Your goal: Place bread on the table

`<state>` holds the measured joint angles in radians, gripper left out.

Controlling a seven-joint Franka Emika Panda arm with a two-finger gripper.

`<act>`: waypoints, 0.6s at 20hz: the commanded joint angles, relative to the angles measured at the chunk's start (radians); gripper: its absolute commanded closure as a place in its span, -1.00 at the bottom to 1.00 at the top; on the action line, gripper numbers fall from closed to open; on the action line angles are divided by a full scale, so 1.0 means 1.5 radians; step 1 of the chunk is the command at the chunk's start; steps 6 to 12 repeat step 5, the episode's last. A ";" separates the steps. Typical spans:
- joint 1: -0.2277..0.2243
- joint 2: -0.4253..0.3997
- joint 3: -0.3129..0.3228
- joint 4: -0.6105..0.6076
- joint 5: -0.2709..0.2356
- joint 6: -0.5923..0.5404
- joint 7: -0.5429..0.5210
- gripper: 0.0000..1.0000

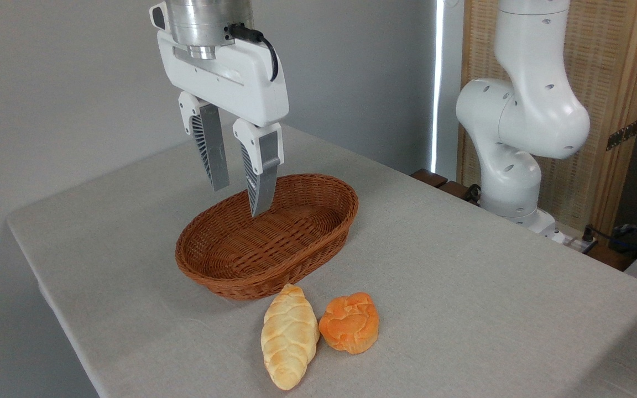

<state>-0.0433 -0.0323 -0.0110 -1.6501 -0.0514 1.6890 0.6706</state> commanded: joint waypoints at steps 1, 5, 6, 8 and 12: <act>0.016 0.005 -0.012 0.017 -0.013 -0.024 -0.003 -1.00; 0.016 0.006 -0.008 0.016 -0.013 -0.024 -0.003 -1.00; 0.016 0.006 -0.008 0.016 -0.013 -0.024 -0.003 -1.00; 0.016 0.006 -0.008 0.016 -0.013 -0.024 -0.003 -1.00; 0.016 0.006 -0.008 0.016 -0.013 -0.024 -0.003 -1.00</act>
